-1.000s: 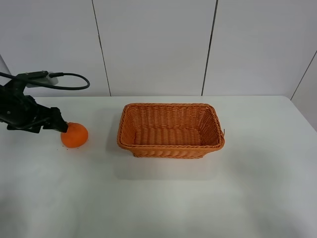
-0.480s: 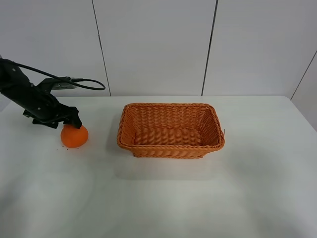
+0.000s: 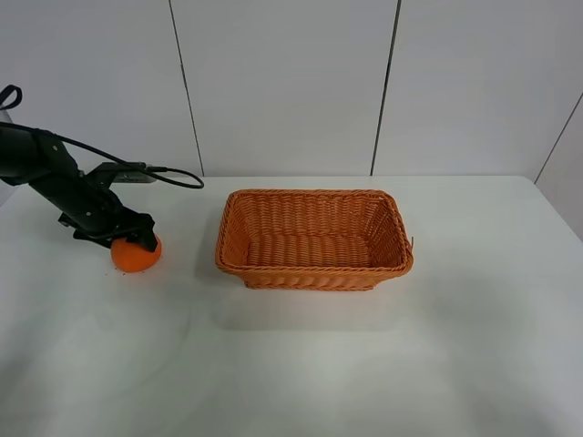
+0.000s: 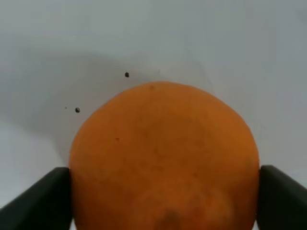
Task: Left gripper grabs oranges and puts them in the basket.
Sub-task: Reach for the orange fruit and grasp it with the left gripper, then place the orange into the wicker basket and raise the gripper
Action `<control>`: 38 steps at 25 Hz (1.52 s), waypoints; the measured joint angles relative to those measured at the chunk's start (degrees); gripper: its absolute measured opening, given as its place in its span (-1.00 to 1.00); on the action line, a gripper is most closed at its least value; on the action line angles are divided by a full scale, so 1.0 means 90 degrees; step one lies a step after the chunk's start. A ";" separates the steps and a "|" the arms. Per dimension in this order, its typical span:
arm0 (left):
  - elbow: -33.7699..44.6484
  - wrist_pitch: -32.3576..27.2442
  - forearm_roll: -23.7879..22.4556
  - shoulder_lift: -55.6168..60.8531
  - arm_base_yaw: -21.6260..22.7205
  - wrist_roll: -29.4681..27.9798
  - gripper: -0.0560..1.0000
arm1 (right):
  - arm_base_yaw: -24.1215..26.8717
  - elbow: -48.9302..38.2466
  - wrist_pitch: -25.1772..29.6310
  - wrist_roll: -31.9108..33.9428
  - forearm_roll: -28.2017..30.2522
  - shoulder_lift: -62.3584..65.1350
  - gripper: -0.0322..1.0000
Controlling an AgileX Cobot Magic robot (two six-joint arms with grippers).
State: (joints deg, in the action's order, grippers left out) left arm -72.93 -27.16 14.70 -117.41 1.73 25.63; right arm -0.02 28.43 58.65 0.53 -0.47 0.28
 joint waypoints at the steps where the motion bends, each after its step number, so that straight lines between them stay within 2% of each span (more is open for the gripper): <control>1: 0.0000 0.0013 -0.0032 0.0000 0.0000 0.0000 0.62 | 0.0000 0.0000 0.0000 0.0000 0.0000 0.0000 0.41; 3: 0.0000 0.0019 -0.0062 0.0000 0.0000 0.0000 0.34 | 0.0000 0.0000 0.0000 0.0000 0.0000 0.0000 0.41; 4: 0.0000 0.0019 -0.0062 0.0000 0.0000 0.0000 0.34 | 0.0000 0.0000 0.0000 0.0000 0.0000 0.0000 0.41; 7: 0.0000 0.0021 -0.0075 0.0000 0.0000 0.0000 -0.25 | 0.0000 0.0000 0.0000 0.0000 0.0000 0.0000 0.41; 9: -0.0006 -0.0035 -0.0075 0.0007 0.0000 0.0000 -0.48 | 0.0000 0.0000 0.0000 0.0000 0.0000 0.0000 0.41; 17: -0.0047 -0.0533 0.0031 0.0143 0.0000 0.0005 -0.48 | 0.0000 0.0000 0.0000 0.0000 0.0000 0.0000 0.41; 23: -0.0034 -0.0970 0.0075 0.1032 0.0000 0.0005 -0.48 | 0.0000 0.0000 0.0000 0.0000 0.0000 0.0000 0.41; 27: -0.0034 -0.1442 0.0418 0.1924 -0.0013 0.0005 -0.48 | 0.0000 0.0000 0.0000 0.0000 0.0000 0.0000 0.41; 31: -0.0034 -0.1963 0.0994 0.2732 -0.0044 0.0038 -0.48 | 0.0000 0.0000 0.0000 0.0000 0.0000 0.0000 0.41; 34: -0.0034 -0.2159 0.1105 0.3137 -0.0311 0.0227 -0.48 | 0.0000 0.0000 0.0000 0.0000 0.0000 0.0000 0.41; 38: -0.0034 -0.2110 0.1105 0.3230 -0.1147 0.0287 -0.48 | 0.0000 0.0000 0.0000 0.0000 0.0000 0.0000 0.41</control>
State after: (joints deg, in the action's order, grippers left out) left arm -73.23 -46.15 24.65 -88.34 -8.59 28.20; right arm -0.02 28.43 58.65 0.53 -0.47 0.28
